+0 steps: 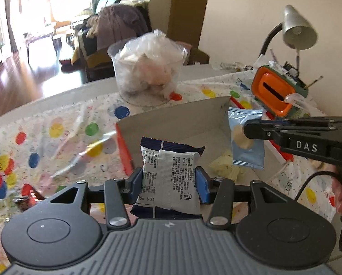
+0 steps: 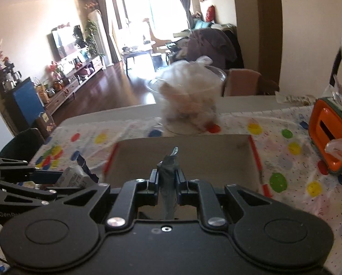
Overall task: Organize snacks
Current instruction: 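Carry both packets into the red box and open both tools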
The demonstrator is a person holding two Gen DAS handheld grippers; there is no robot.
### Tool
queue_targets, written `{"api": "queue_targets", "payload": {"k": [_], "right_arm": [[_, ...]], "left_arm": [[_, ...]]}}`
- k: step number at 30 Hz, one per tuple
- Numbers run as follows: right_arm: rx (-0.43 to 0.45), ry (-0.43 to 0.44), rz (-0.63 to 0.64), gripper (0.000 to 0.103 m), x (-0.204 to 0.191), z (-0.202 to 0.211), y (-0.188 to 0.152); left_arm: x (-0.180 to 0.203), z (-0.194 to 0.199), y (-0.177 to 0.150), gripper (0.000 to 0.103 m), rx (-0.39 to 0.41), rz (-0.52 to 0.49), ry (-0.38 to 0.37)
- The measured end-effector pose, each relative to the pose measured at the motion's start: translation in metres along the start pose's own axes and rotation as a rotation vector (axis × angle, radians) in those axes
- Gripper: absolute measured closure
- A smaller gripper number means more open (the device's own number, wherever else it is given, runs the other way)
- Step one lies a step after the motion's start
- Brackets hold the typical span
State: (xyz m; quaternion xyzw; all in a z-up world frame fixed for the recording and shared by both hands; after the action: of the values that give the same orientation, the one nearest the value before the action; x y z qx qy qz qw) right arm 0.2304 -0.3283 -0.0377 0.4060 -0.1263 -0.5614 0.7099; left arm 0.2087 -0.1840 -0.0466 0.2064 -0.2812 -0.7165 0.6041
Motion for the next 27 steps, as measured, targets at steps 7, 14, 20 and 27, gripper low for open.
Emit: {"api": "queue_targets", "payload": {"k": [7, 14, 20, 27], "right_arm": [[-0.073, -0.024, -0.038, 0.091, 0.045, -0.034, 0.005], [-0.147, -0.015, -0.099, 0.091, 0.072, -0.066, 0.005], [-0.194, 0.037, -0.155, 0.091, 0.083, -0.091, 0.009], [-0.265, 0.055, -0.190, 0.089, 0.089, -0.109, 0.011]], "left_arm": [[0.012, -0.056, 0.012, 0.055, -0.111, 0.056, 0.016], [0.016, -0.099, 0.017, 0.055, -0.213, 0.090, 0.041], [0.019, -0.128, 0.018, 0.055, -0.303, 0.104, 0.042], [0.021, -0.152, 0.016, 0.055, -0.410, 0.116, 0.033]]}}
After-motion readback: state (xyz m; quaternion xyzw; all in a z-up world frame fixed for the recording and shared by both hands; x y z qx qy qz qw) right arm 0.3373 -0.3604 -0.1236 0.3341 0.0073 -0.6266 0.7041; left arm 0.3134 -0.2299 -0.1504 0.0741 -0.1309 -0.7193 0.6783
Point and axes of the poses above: each gripper's, at about its wrist camera, not at the fingertips, and z roughly against the way its jaws point, x to its right, y to its top, the point moved 5 cm from there along -z, roughly the way its jaws point, and after that the axes turned 5 degrees about -z, right-handed, at the moved point
